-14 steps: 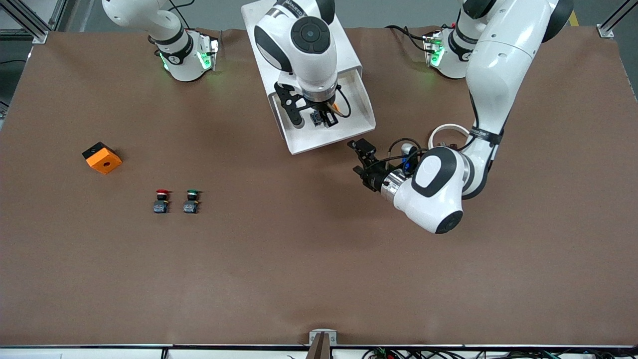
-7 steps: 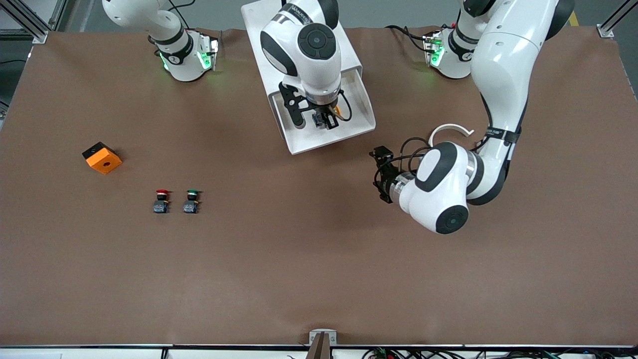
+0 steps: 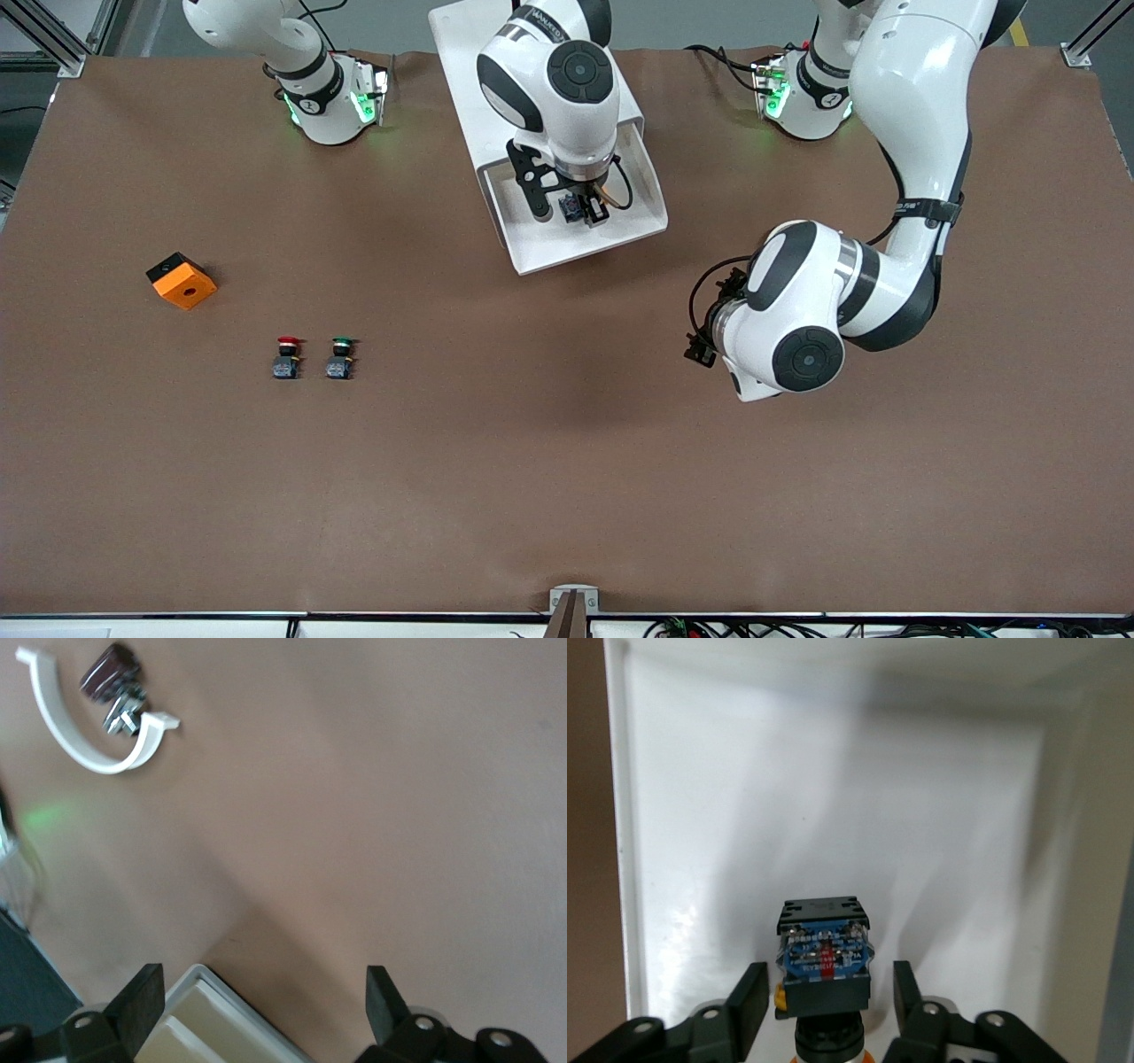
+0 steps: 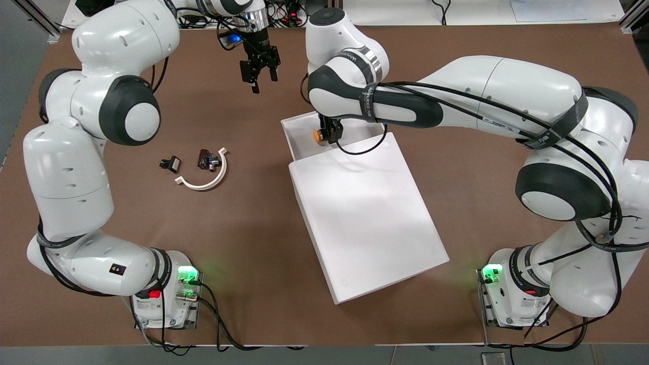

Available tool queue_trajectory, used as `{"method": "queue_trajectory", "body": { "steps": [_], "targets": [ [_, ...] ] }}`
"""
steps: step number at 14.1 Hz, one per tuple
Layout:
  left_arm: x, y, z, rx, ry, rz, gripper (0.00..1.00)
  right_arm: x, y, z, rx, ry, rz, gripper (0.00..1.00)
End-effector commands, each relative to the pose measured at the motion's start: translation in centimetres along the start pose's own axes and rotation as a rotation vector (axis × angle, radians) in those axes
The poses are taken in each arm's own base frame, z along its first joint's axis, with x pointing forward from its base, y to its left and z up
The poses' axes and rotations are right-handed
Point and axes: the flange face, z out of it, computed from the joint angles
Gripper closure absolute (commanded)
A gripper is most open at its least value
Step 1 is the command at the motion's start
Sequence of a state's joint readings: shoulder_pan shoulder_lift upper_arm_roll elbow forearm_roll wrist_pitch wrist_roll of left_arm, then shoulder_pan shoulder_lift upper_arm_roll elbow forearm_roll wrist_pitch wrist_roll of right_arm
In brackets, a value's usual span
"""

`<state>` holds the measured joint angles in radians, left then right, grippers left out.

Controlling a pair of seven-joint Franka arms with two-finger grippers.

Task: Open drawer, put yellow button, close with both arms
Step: 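Release the drawer with the left gripper while the right gripper lifts away, then push the drawer shut into the cabinet with both grippers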

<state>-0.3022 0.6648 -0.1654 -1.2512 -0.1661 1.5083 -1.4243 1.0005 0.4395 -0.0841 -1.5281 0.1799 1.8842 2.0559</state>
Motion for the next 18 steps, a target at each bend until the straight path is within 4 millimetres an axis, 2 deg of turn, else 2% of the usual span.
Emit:
{"method": "queue_trajectory", "body": {
  "steps": [1, 4, 6, 8, 10, 11, 13, 16, 18],
  "targets": [
    [-1.5, -2.4, -0.8, -0.020, 0.041, 0.161, 0.00, -0.3, -0.2, -1.6, 0.008, -0.020, 0.020, 0.00],
    [-4.3, -5.3, 0.4, -0.107, 0.099, 0.294, 0.00, 0.3, -0.2, -5.2, -0.006, -0.018, 0.015, 0.00],
    [-6.8, -7.2, 2.3, -0.193, 0.158, 0.391, 0.00, 0.9, -0.4, -7.6, -0.005, -0.013, 0.020, 0.00],
    [-8.4, -7.9, 4.2, -0.235, 0.186, 0.437, 0.00, 4.2, -1.1, -11.6, 0.028, -0.047, 0.060, 0.00],
    [-9.7, -7.7, 5.4, -0.247, 0.193, 0.467, 0.00, 6.2, -0.1, -14.9, 0.046, -0.050, 0.000, 0.00],
    [-10.4, -7.7, 6.1, -0.252, 0.200, 0.506, 0.00, 6.8, 0.9, -16.1, 0.036, -0.034, -0.081, 0.00],
    [-11.3, -7.7, 6.6, -0.245, 0.205, 0.568, 0.00, 10.0, 1.5, -18.2, 0.023, -0.005, -0.167, 0.00],
    [-14.3, -7.9, 7.5, -0.234, 0.201, 0.627, 0.00, 14.4, 2.6, -21.1, 0.015, 0.049, -0.329, 0.00],
    [-16.0, -8.3, 8.2, -0.224, 0.198, 0.658, 0.00, 19.0, 2.7, -23.3, 0.029, 0.044, -0.414, 0.00]
  ]
}}
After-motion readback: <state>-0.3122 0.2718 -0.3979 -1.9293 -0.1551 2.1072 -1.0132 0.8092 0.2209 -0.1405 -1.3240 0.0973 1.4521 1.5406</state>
